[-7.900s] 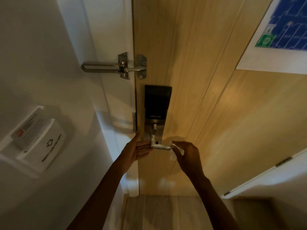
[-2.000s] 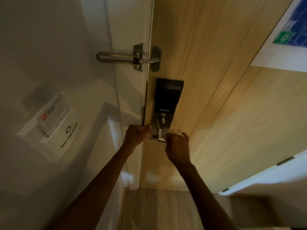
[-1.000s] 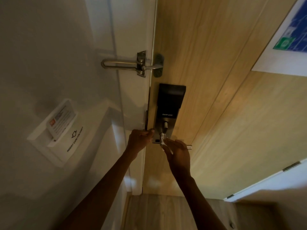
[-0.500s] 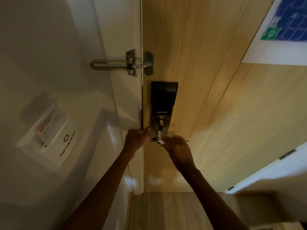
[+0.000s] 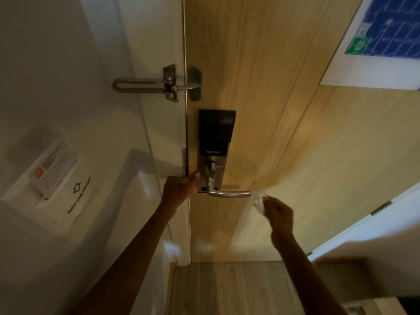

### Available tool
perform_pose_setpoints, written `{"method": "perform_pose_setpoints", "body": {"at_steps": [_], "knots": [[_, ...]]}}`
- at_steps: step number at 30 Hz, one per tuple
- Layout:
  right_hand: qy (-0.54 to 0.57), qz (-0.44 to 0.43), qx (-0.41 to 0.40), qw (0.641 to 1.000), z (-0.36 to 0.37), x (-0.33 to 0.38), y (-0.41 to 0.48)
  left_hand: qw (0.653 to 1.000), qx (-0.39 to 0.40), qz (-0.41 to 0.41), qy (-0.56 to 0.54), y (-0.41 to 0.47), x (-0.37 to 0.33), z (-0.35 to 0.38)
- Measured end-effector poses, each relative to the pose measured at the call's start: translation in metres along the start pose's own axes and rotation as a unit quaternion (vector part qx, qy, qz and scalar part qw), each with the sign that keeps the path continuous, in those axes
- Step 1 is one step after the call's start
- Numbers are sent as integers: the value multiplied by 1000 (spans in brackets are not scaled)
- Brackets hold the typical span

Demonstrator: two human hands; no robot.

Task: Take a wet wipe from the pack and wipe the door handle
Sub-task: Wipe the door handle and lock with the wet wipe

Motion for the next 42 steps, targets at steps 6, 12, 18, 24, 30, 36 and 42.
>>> {"method": "perform_pose_setpoints", "body": {"at_steps": [6,12,18,24,30,36,42], "knots": [[275,301,95,908,86,-19,-76,1000,5,-22,-5,1,6,-2],[223,252,83,938,72,-9,-80,1000,19,-17,-5,2,5,3],[240,302,88,918,82,-4,-88,1000,21,-4,7,6,6,2],[300,355,68,883,67,-16,-78,999,21,13,33,4,-1,-2],[300,323,13,897,46,-22,-43,1000,10,6,27,-1,-5,-1],[148,191,-8,970,27,-4,-39,999,9,9,39,-1,-4,-2],[-61,-86,-59,993,18,41,-44,998,5,25,49,0,-4,-2]]}}
Point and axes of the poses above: each hand's wrist, its own y-axis towards the middle knuckle, its own z-axis out of the palm, x = y × z, the point moved 8 cm from there along y, towards the middle knuckle, and after that the axes turned 14 degrees about -x, right-handed, at the moved point
